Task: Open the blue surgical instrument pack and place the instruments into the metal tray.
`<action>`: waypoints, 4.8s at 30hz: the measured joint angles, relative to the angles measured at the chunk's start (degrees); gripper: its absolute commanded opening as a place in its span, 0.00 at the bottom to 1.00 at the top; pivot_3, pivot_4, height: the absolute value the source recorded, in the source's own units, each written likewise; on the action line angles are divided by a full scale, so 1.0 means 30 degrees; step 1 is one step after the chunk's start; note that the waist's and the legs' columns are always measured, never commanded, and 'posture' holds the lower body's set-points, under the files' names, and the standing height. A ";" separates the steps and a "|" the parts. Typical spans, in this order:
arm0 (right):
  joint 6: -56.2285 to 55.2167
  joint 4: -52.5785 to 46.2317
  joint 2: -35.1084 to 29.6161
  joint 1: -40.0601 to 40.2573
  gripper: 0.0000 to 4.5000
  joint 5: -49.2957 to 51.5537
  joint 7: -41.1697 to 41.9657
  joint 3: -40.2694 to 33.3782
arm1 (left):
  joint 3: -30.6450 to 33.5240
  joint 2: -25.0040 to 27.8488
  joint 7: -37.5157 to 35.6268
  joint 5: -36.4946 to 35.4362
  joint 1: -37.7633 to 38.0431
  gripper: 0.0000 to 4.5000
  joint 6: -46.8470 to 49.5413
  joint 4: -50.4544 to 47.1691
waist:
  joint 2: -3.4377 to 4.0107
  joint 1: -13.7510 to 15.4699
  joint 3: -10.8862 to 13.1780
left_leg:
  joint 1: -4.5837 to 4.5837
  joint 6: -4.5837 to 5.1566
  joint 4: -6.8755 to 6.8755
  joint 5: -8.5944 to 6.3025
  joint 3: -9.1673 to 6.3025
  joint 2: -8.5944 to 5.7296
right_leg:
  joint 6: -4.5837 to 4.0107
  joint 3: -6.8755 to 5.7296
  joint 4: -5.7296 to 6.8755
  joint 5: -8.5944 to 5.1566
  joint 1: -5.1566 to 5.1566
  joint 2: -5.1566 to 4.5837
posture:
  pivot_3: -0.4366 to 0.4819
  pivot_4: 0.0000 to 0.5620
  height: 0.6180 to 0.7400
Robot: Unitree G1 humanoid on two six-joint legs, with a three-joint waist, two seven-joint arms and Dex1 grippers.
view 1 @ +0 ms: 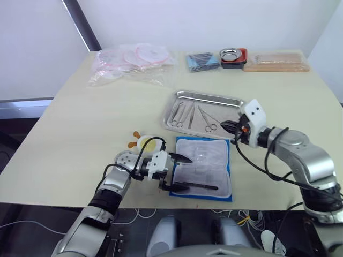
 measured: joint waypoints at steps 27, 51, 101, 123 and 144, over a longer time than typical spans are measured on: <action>0.0965 0.8418 0.6924 -0.3254 0.01 -0.3119 -0.7998 -0.1224 | 0.0117 -0.0001 0.0204 -0.0002 0.0170 1.00 0.0523 -0.0259 | 0.0056 -0.0142 -0.0020 | 0.0006 0.0010 -0.0001 0.0005 -0.0007 -0.0009 | 0.0003 0.0040 0.0022 0.0003 0.0001 -0.0002 | 0.48 0.27 1.00; 0.2309 0.5618 0.5290 -0.3007 0.98 -0.3541 -0.6493 0.0314 | 0.0223 -0.0159 0.0403 0.0000 0.0176 1.00 0.0703 -0.0213 | 0.0116 -0.0146 0.0001 | -0.0006 0.0036 -0.0003 0.0020 -0.0054 -0.0006 | 0.0009 0.0052 0.0013 -0.0002 -0.0006 -0.0006 | 0.48 0.27 1.00; -0.9923 -0.1956 -0.9118 1.1532 0.98 0.9333 1.7209 -1.1685 | 0.0066 -0.0478 -0.0430 0.0182 -0.0495 1.00 -0.0680 0.0702 | -0.0032 -0.0055 0.0119 | -0.0031 0.0037 -0.0124 0.0022 -0.0055 0.0011 | 0.0034 -0.0010 -0.0225 -0.0013 0.0022 0.0010 | 0.48 0.27 1.00; -1.2307 -0.3175 -0.5061 1.0280 0.98 0.0844 1.0880 -0.0967 | 0.0006 -0.0411 -0.1278 0.0167 -0.0756 1.00 -0.1026 0.0939 | -0.0066 -0.0244 0.0115 | -0.0028 0.0037 -0.0190 0.0022 -0.0014 -0.0007 | 0.0028 0.0010 -0.0257 -0.0014 0.0018 0.0042 | 0.48 0.27 1.00; -1.4391 0.1376 -0.2812 0.7621 0.98 -0.3649 0.8863 0.4439 | -0.0137 -0.0101 -0.1873 0.0150 -0.0958 1.00 -0.1137 0.1083 | -0.0131 -0.0534 0.0037 | -0.0015 0.0039 -0.0188 0.0022 0.0009 0.0017 | 0.0042 0.0017 -0.0246 0.0004 0.0031 0.0102 | 0.48 0.27 1.00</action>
